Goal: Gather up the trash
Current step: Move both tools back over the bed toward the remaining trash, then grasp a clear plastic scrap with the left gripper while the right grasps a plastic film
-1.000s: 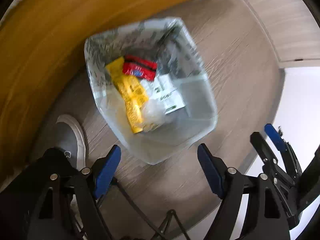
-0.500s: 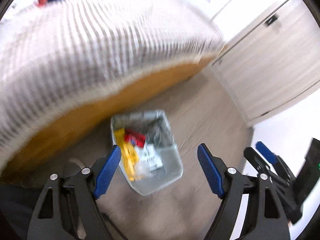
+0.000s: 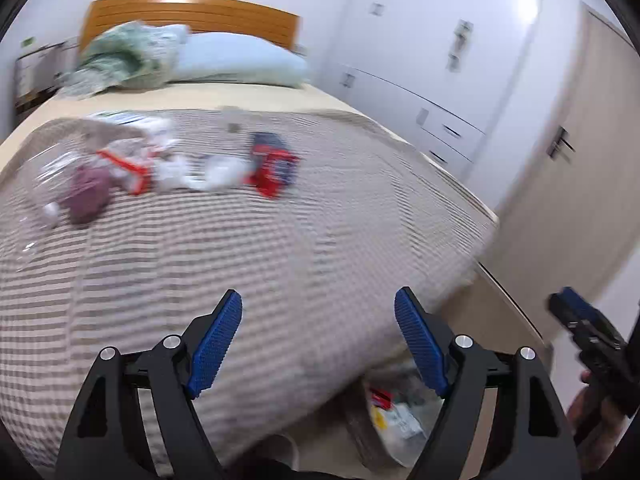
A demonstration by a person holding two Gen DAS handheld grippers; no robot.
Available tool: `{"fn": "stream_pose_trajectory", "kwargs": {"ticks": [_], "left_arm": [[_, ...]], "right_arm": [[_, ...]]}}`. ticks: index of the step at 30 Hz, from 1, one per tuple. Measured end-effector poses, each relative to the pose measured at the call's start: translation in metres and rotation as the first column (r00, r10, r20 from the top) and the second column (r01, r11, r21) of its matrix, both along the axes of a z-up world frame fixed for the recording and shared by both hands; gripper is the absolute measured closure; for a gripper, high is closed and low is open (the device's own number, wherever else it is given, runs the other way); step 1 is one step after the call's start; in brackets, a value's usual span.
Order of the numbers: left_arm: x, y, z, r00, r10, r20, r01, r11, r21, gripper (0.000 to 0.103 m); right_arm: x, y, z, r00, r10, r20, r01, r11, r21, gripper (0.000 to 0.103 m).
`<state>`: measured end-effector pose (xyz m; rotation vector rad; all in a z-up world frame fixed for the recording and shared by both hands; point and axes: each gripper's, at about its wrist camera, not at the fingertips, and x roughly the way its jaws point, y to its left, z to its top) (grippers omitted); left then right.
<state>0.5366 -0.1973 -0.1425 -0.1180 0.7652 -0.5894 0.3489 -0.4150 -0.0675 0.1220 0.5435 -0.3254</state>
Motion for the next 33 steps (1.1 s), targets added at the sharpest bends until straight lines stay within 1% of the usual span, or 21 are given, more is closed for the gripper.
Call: {"fn": "stream_pose_trajectory", "kwargs": {"ticks": [1,3,5,7,9,11,13,14,15,16,18,21,23,25,26,28,29,31,33], "left_arm": [[0.009,0.016,-0.005,1.000,0.029,-0.008,-0.029,1.000,-0.012,0.027],[0.026,0.043,-0.017,0.996,0.080,-0.039,-0.081,0.996,-0.043,0.027],[0.044,0.074,-0.029,0.988,0.130,-0.079,-0.135,0.989,-0.061,0.027],[0.056,0.094,-0.040,0.981,0.169,-0.096,-0.176,0.982,-0.075,0.027],[0.073,0.109,-0.048,0.972,0.203,-0.117,-0.212,0.975,-0.071,0.028],[0.094,0.114,-0.057,0.967,0.212,-0.144,-0.225,0.972,-0.075,0.028],[0.115,0.114,-0.064,0.967,0.194,-0.167,-0.211,0.973,-0.094,0.029],[0.126,0.112,-0.067,0.966,0.182,-0.184,-0.204,0.973,-0.105,0.036],[0.137,0.109,-0.071,0.964,0.171,-0.205,-0.198,0.973,-0.117,0.040],[0.151,0.106,-0.074,0.961,0.154,-0.231,-0.189,0.972,-0.136,0.041],[0.179,0.096,-0.078,0.956,0.143,-0.258,-0.189,0.968,-0.165,0.049],[0.210,0.086,-0.080,0.956,0.138,-0.260,-0.192,0.962,-0.195,0.052],[0.236,0.079,-0.085,0.943,0.164,-0.291,-0.220,0.960,-0.171,0.052],[0.254,0.075,-0.090,0.920,0.208,-0.331,-0.266,0.954,-0.141,0.052],[0.265,0.071,-0.093,0.913,0.197,-0.358,-0.263,0.953,-0.147,0.052],[0.281,0.066,-0.098,0.906,0.200,-0.374,-0.269,0.952,-0.142,0.052],[0.288,0.064,-0.099,0.903,0.216,-0.371,-0.282,0.950,-0.133,0.052],[0.303,0.060,-0.103,0.898,0.229,-0.376,-0.296,0.946,-0.132,0.052],[0.315,0.059,-0.104,0.889,0.232,-0.395,-0.310,0.939,-0.146,0.052]], "right_arm": [[0.010,0.008,0.001,1.000,0.009,0.014,-0.009,1.000,0.007,0.027],[0.033,0.022,-0.001,0.999,0.024,0.030,-0.026,0.998,0.050,0.027],[0.057,0.044,-0.006,0.998,0.063,0.029,-0.066,0.995,0.076,0.027],[0.080,0.065,-0.014,0.995,0.104,0.007,-0.104,0.992,0.076,0.027],[0.104,0.089,-0.025,0.986,0.163,-0.017,-0.161,0.984,0.078,0.027],[0.124,0.112,-0.034,0.978,0.208,-0.035,-0.205,0.976,0.067,0.027],[0.144,0.130,-0.043,0.975,0.218,-0.039,-0.216,0.975,0.060,0.027],[0.153,0.135,-0.047,0.975,0.219,-0.031,-0.217,0.974,0.072,0.027],[0.157,0.138,-0.049,0.975,0.219,-0.025,-0.217,0.973,0.080,0.027],[0.164,0.140,-0.053,0.976,0.217,-0.023,-0.214,0.973,0.087,0.027],[0.175,0.142,-0.059,0.976,0.216,-0.031,-0.213,0.974,0.082,0.027],[0.190,0.139,-0.066,0.973,0.225,-0.057,-0.221,0.973,0.071,0.027],[0.202,0.134,-0.068,0.971,0.229,-0.066,-0.225,0.973,0.059,0.027],[0.219,0.125,-0.070,0.969,0.235,-0.078,-0.231,0.972,0.052,0.027],[0.230,0.119,-0.070,0.967,0.240,-0.080,-0.236,0.970,0.058,0.027],[0.248,0.109,-0.071,0.962,0.259,-0.086,-0.251,0.963,0.094,0.027],[0.257,0.105,-0.069,0.958,0.273,-0.089,-0.265,0.960,0.096,0.027],[0.271,0.102,-0.065,0.952,0.291,-0.096,-0.286,0.956,0.064,0.027],[0.284,0.101,-0.060,0.943,0.321,-0.091,-0.317,0.947,0.056,0.027]]}}
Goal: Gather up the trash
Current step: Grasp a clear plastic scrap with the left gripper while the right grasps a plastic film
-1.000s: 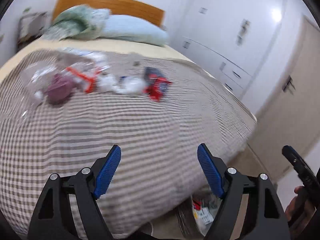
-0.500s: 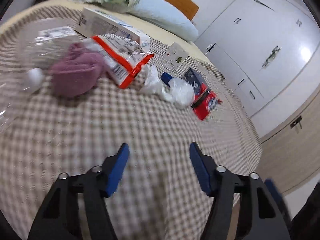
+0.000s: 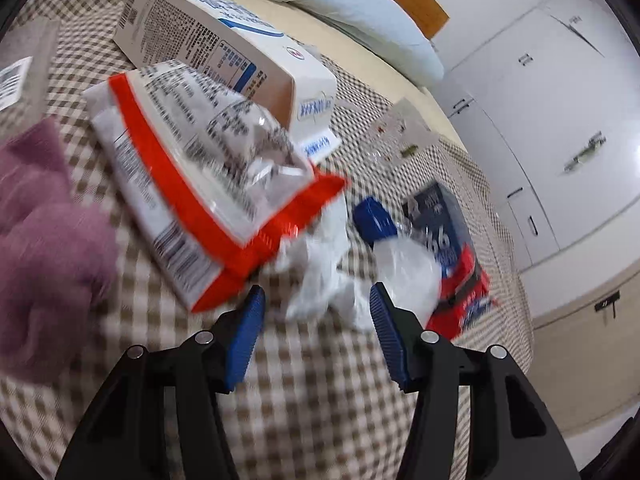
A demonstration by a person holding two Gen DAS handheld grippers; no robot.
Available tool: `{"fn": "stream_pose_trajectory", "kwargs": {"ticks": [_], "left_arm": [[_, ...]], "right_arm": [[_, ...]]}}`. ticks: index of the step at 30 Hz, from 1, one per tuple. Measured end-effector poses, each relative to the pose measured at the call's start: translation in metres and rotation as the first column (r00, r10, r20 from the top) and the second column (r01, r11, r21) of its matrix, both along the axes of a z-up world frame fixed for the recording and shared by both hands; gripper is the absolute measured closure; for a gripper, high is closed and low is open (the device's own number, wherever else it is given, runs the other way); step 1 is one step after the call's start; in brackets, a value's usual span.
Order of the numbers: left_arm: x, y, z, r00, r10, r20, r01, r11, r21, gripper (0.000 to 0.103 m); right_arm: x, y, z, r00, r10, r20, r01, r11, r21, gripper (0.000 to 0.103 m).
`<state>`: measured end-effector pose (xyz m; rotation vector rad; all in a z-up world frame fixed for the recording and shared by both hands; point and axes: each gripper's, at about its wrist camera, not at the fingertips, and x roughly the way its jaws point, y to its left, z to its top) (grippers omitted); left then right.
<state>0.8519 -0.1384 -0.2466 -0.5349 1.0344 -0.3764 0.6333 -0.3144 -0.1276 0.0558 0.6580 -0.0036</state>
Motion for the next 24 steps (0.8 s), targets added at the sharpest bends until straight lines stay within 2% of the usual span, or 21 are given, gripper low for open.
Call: {"fn": "stream_pose_trajectory", "kwargs": {"ticks": [2,4,5,6,8,10,12,15,18,19,21,22,24], "left_arm": [[0.009,-0.003,0.001,1.000,-0.011,-0.007,0.011,1.000,-0.023,0.053],[0.013,-0.007,0.003,0.999,-0.038,0.008,0.039,0.999,-0.024,0.070],[0.014,-0.009,0.004,0.998,-0.056,0.020,0.056,0.998,-0.012,0.091],[0.013,-0.009,0.005,0.998,-0.059,0.034,0.059,0.998,-0.003,0.098],[0.009,-0.009,0.013,0.996,-0.072,0.060,0.074,0.997,-0.022,0.099],[0.004,-0.007,0.027,0.991,-0.095,0.099,0.099,0.994,-0.040,0.100],[-0.004,0.002,0.050,0.983,-0.094,0.160,0.101,0.994,-0.039,0.100],[-0.013,0.022,0.088,0.964,-0.058,0.260,0.071,0.997,-0.041,0.100],[-0.021,0.043,0.115,0.951,-0.021,0.307,0.037,0.998,-0.046,0.100],[-0.022,0.048,0.120,0.951,-0.009,0.309,0.026,0.998,-0.051,0.100],[-0.026,0.056,0.126,0.953,-0.002,0.303,0.011,1.000,-0.029,0.100],[-0.029,0.057,0.130,0.952,-0.002,0.306,-0.001,1.000,0.010,0.100],[-0.035,0.059,0.135,0.948,0.001,0.318,-0.020,0.998,0.056,0.100]], "right_arm": [[0.018,-0.001,0.003,1.000,0.026,-0.007,-0.026,1.000,0.008,0.027],[0.035,0.000,0.002,0.999,0.046,-0.018,-0.046,0.999,-0.005,0.027],[0.043,0.001,0.002,0.998,0.056,-0.025,-0.056,0.998,-0.011,0.027],[0.055,0.002,0.000,0.997,0.065,-0.035,-0.066,0.998,-0.016,0.027],[0.079,0.002,-0.007,0.994,0.077,-0.079,-0.076,0.997,0.010,0.029],[0.098,0.001,-0.014,0.988,0.092,-0.124,-0.087,0.995,0.049,0.050],[0.113,0.003,-0.021,0.979,0.110,-0.173,-0.097,0.992,0.083,0.059],[0.130,0.018,-0.030,0.966,0.147,-0.211,-0.134,0.988,0.074,0.059],[0.153,0.033,-0.047,0.944,0.157,-0.289,-0.149,0.988,0.051,0.059],[0.158,0.036,-0.051,0.943,0.140,-0.302,-0.142,0.990,0.017,0.064],[0.163,0.042,-0.057,0.943,0.113,-0.314,-0.128,0.991,-0.027,0.086],[0.161,0.043,-0.056,0.947,0.103,-0.305,-0.117,0.993,-0.029,0.092],[0.147,0.046,-0.038,0.960,0.112,-0.257,-0.118,0.993,-0.008,0.096]]}}
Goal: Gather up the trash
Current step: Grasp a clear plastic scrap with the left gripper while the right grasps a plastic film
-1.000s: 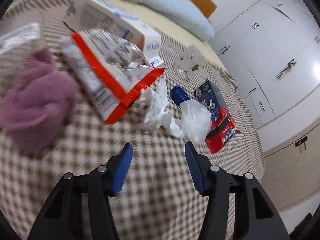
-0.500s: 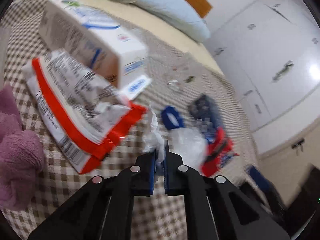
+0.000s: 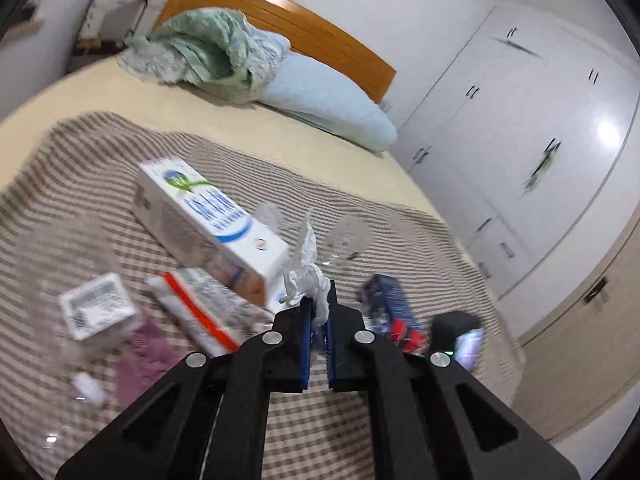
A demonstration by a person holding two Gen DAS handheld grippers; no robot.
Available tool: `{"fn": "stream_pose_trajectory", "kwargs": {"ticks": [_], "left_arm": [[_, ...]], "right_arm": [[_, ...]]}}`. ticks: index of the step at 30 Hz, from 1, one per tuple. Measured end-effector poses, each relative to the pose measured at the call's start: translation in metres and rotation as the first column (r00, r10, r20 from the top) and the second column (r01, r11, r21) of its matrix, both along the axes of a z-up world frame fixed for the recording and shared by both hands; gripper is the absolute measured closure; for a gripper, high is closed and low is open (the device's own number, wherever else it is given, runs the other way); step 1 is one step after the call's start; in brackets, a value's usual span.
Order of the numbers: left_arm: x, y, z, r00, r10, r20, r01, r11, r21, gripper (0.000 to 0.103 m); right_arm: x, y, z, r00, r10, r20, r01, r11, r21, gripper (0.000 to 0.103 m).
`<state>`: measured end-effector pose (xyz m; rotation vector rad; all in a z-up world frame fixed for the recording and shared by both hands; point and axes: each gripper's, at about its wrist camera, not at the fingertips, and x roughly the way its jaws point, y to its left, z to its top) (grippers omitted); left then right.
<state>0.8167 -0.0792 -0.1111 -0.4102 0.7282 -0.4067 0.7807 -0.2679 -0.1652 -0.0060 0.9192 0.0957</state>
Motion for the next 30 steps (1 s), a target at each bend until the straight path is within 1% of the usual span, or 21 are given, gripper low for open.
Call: {"fn": "stream_pose_trajectory", "kwargs": {"ticks": [1,2,3,5,8,9,11,14,15,16,18,22,23,25,27,28,30], "left_arm": [[-0.004,0.000,0.002,1.000,0.002,0.004,-0.002,1.000,0.008,0.100],[-0.009,0.007,0.006,1.000,0.001,0.011,-0.001,1.000,0.008,0.100],[-0.015,0.010,0.009,1.000,-0.002,0.023,0.001,1.000,0.011,0.100],[-0.033,0.009,0.015,0.999,0.003,0.043,-0.005,0.999,0.041,0.100],[-0.066,0.013,0.021,1.000,-0.012,0.028,0.010,0.999,0.051,0.100],[-0.074,0.012,0.024,1.000,-0.017,0.024,0.015,0.998,0.059,0.100],[-0.097,0.010,0.035,0.999,-0.007,0.032,0.005,0.996,0.084,0.100],[-0.131,-0.001,0.058,0.999,-0.019,0.039,0.014,0.993,0.117,0.100],[-0.141,-0.006,0.068,0.998,-0.029,0.050,0.023,0.992,0.124,0.100],[-0.154,-0.012,0.079,0.997,-0.035,0.070,0.026,0.990,0.136,0.100],[-0.179,-0.026,0.101,0.992,-0.049,0.112,0.030,0.985,0.171,0.100],[-0.237,-0.069,0.135,0.979,-0.113,0.168,0.076,0.975,0.210,0.100],[-0.253,-0.086,0.142,0.974,-0.138,0.182,0.096,0.971,0.219,0.100],[-0.276,-0.112,0.147,0.964,-0.182,0.196,0.136,0.965,0.225,0.100],[-0.300,-0.146,0.143,0.950,-0.239,0.202,0.188,0.951,0.244,0.100],[-0.312,-0.165,0.135,0.940,-0.275,0.200,0.217,0.938,0.271,0.100],[-0.331,-0.205,0.107,0.921,-0.351,0.168,0.281,0.899,0.334,0.100]], "right_arm": [[-0.006,-0.001,0.011,1.000,-0.004,0.028,0.004,1.000,0.002,0.097],[-0.018,-0.004,0.030,0.997,-0.010,0.071,0.009,1.000,0.014,0.097],[-0.026,-0.007,0.042,0.996,-0.014,0.093,0.012,1.000,0.021,0.098],[-0.051,-0.019,0.079,0.988,-0.031,0.154,0.025,0.999,0.043,0.098],[-0.085,-0.040,0.124,0.980,-0.035,0.197,0.021,0.997,0.074,0.098],[-0.094,-0.044,0.134,0.977,-0.036,0.209,0.021,0.997,0.073,0.098],[-0.124,-0.059,0.157,0.970,-0.043,0.239,0.028,0.998,0.064,0.098],[-0.161,-0.083,0.177,0.961,-0.062,0.270,0.044,0.996,0.074,0.098],[-0.184,-0.096,0.187,0.956,-0.073,0.285,0.054,0.996,0.074,0.098],[-0.190,-0.101,0.193,0.953,-0.079,0.293,0.062,0.996,0.067,0.098],[-0.227,-0.127,0.206,0.944,-0.100,0.313,0.084,0.994,0.062,0.098],[-0.287,-0.177,0.219,0.926,-0.157,0.344,0.141,0.988,0.069,0.098],[-0.308,-0.194,0.219,0.923,-0.172,0.344,0.157,0.985,0.071,0.098],[-0.335,-0.216,0.211,0.924,-0.197,0.329,0.181,0.980,0.079,0.098],[-0.362,-0.235,0.195,0.925,-0.221,0.310,0.206,0.975,0.083,0.098],[-0.379,-0.245,0.183,0.927,-0.233,0.294,0.218,0.972,0.083,0.098],[-0.410,-0.262,0.153,0.937,-0.241,0.254,0.232,0.970,0.069,0.098]]}}
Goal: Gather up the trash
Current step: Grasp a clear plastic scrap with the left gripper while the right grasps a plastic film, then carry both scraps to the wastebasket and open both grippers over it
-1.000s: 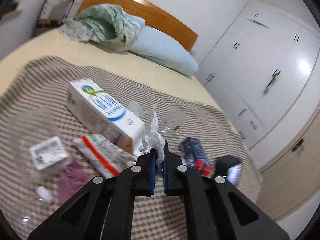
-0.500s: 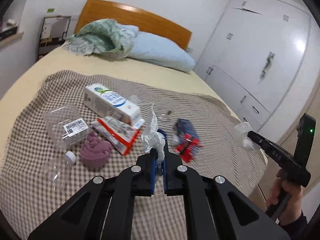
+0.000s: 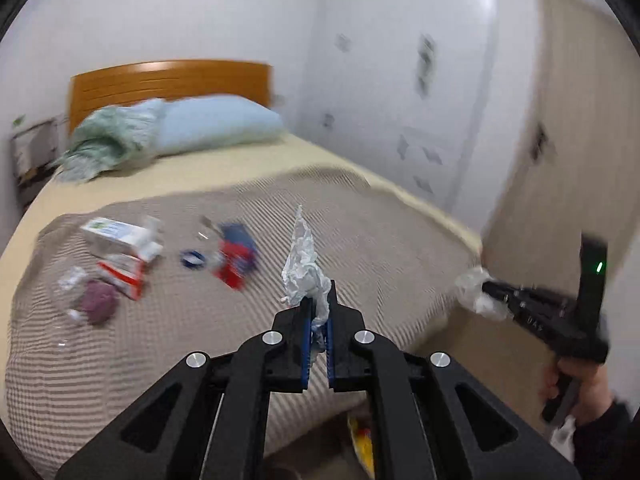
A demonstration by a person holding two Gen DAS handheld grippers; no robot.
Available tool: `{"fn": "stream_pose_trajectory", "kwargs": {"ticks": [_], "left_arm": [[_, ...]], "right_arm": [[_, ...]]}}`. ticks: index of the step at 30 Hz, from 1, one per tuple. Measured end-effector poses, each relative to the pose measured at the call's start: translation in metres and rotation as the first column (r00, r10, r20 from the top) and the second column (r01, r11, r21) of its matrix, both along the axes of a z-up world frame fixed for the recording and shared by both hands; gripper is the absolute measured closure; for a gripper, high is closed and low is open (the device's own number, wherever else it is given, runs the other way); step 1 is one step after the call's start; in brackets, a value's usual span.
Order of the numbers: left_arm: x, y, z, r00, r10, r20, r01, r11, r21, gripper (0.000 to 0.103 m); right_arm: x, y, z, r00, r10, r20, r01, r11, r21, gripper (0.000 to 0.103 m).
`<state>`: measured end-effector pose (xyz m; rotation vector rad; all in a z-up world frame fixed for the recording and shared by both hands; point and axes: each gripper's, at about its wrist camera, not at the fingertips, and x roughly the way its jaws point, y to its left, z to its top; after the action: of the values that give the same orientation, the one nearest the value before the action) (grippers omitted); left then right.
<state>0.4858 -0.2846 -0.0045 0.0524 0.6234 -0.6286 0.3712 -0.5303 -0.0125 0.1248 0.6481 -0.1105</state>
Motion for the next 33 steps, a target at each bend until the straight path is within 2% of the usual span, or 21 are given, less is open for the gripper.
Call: {"fn": "stream_pose_trajectory", "kwargs": {"ticks": [1,3,5,8,11,12,16,19,20,21,22,23,24,27,30,33], "left_arm": [[-0.008,-0.025,-0.024,0.998,-0.040,-0.045,0.042,0.998,0.039,0.100],[-0.020,-0.058,-0.056,0.985,-0.111,-0.129,0.121,0.990,0.073,0.100],[-0.033,-0.095,-0.099,0.947,-0.225,-0.231,0.252,0.963,0.094,0.100],[-0.048,-0.134,-0.161,0.895,-0.294,-0.336,0.358,0.922,0.147,0.100],[-0.053,-0.157,-0.218,0.854,-0.287,-0.433,0.400,0.895,0.197,0.100],[-0.054,-0.163,-0.237,0.844,-0.270,-0.463,0.404,0.888,0.218,0.100],[-0.049,-0.175,-0.290,0.806,-0.229,-0.546,0.414,0.877,0.243,0.100],[-0.042,-0.184,-0.312,0.785,-0.213,-0.582,0.430,0.863,0.264,0.100],[-0.039,-0.189,-0.317,0.777,-0.220,-0.590,0.442,0.858,0.262,0.100],[-0.037,-0.195,-0.322,0.770,-0.228,-0.596,0.455,0.851,0.261,0.100],[-0.036,-0.200,-0.326,0.765,-0.234,-0.599,0.463,0.847,0.260,0.100],[-0.034,-0.205,-0.333,0.759,-0.243,-0.604,0.473,0.844,0.254,0.100],[-0.031,-0.210,-0.339,0.750,-0.249,-0.612,0.481,0.842,0.246,0.100],[-0.033,-0.223,-0.361,0.716,-0.229,-0.660,0.495,0.832,0.249,0.100],[-0.040,-0.235,-0.377,0.718,-0.251,-0.650,0.531,0.801,0.278,0.100],[-0.047,-0.251,-0.390,0.693,-0.276,-0.666,0.577,0.767,0.282,0.100]], "right_arm": [[-0.012,-0.007,-0.015,1.000,-0.008,-0.023,0.008,1.000,0.008,0.098],[-0.035,-0.029,-0.051,0.996,-0.038,-0.080,0.042,0.998,0.050,0.098],[-0.058,-0.052,-0.101,0.984,-0.086,-0.159,0.105,0.988,0.115,0.098],[-0.077,-0.068,-0.168,0.955,-0.123,-0.270,0.174,0.970,0.170,0.098],[-0.083,-0.074,-0.222,0.922,-0.125,-0.366,0.216,0.951,0.220,0.098],[-0.081,-0.074,-0.248,0.904,-0.120,-0.410,0.232,0.944,0.234,0.098],[-0.058,-0.070,-0.308,0.858,-0.100,-0.504,0.254,0.935,0.247,0.098],[-0.031,-0.066,-0.343,0.825,-0.113,-0.554,0.271,0.939,0.211,0.097],[-0.026,-0.069,-0.352,0.814,-0.126,-0.567,0.286,0.937,0.202,0.095],[-0.014,-0.073,-0.369,0.794,-0.131,-0.594,0.310,0.927,0.209,0.084],[-0.009,-0.076,-0.380,0.781,-0.131,-0.610,0.324,0.921,0.217,0.057],[-0.007,-0.077,-0.387,0.772,-0.136,-0.621,0.337,0.916,0.218,0.046],[-0.002,-0.081,-0.393,0.765,-0.166,-0.622,0.360,0.911,0.200,0.041],[-0.019,-0.100,-0.391,0.782,-0.230,-0.580,0.395,0.902,0.174,0.041],[-0.040,-0.117,-0.373,0.812,-0.304,-0.499,0.454,0.866,0.210,0.041],[-0.070,-0.134,-0.353,0.818,-0.377,-0.435,0.508,0.828,0.237,0.041]]}}
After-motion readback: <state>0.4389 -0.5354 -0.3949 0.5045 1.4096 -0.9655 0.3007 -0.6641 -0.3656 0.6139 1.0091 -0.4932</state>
